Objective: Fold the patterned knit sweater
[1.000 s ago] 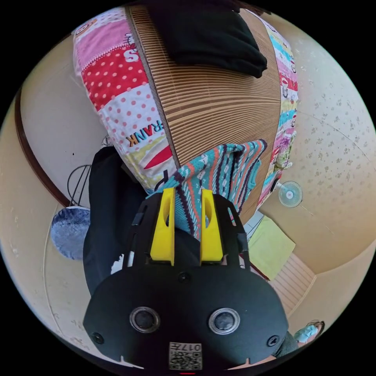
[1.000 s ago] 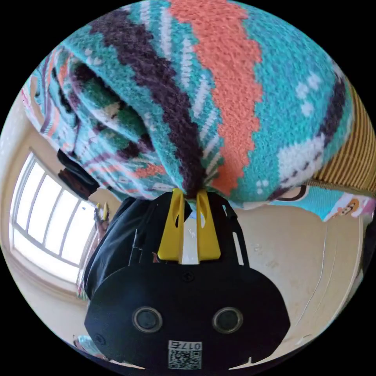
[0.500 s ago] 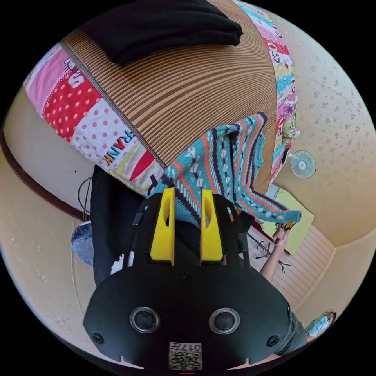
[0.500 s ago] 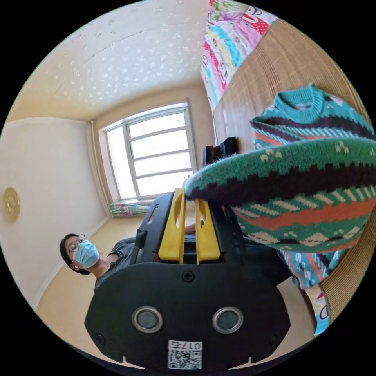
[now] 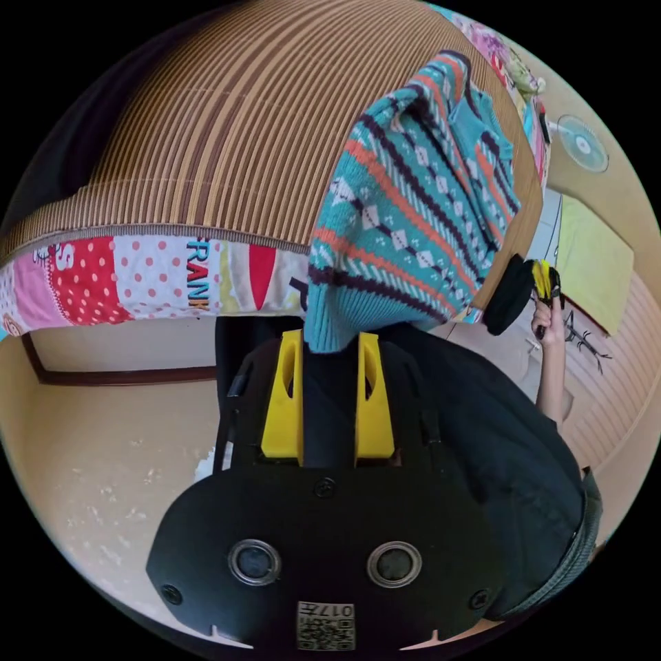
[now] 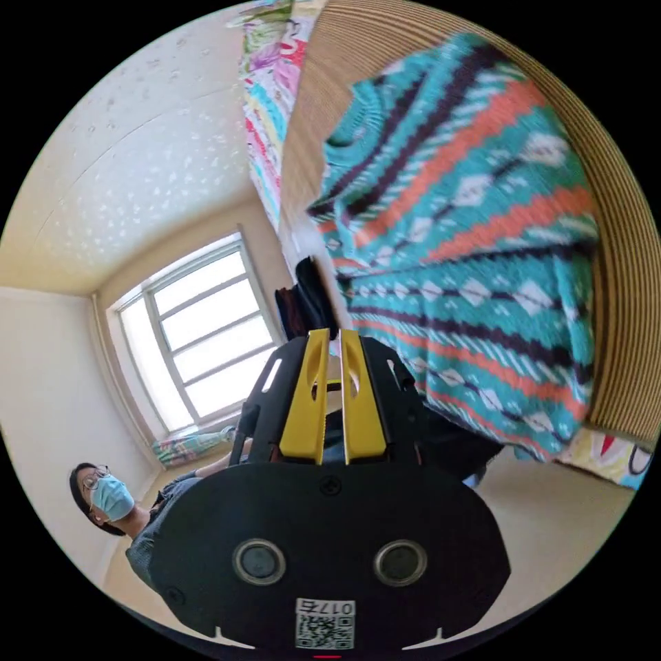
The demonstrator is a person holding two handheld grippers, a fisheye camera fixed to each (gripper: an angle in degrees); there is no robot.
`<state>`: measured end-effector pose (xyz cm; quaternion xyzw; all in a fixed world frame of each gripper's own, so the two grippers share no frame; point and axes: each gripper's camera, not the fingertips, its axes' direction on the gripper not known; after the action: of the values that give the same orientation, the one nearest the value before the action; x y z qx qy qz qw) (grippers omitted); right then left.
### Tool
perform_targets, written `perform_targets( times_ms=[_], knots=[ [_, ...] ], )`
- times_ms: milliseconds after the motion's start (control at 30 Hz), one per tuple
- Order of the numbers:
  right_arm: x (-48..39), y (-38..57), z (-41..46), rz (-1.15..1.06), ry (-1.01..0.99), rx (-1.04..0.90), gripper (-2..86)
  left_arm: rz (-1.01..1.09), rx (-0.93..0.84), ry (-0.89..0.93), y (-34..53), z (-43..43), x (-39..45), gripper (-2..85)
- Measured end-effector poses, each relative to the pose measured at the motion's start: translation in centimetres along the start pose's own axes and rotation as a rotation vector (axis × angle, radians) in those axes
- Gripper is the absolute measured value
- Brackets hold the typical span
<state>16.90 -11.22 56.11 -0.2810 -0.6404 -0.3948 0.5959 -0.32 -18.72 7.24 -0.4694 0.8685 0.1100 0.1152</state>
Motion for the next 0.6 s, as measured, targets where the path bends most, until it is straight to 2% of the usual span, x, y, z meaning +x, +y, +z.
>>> perform_targets(
  times_ms=[67, 267, 367, 600],
  knots=[
    [6.1, 5.4, -0.6, 0.165, 0.063, 0.073, 4.3, 0.026, -0.063, -0.026, -0.4, 0.0, -0.9, 12.5],
    [13.7, 16.8, -0.5, 0.454, 0.189, 0.275, 12.9, 0.04, -0.145, -0.01, -2.2, -0.2, -2.9, 13.6],
    [15.1, 18.1, 0.9, 0.475, 0.24, 0.269, 17.5, 0.008, -0.169, -0.017, -3.6, -0.1, -4.5, 13.9],
    [17.5, 15.5, 4.0, 0.387, 0.27, 0.232, 20.3, -0.049, -0.212, 0.019, -6.7, 0.4, -8.7, 12.0]
  ],
)
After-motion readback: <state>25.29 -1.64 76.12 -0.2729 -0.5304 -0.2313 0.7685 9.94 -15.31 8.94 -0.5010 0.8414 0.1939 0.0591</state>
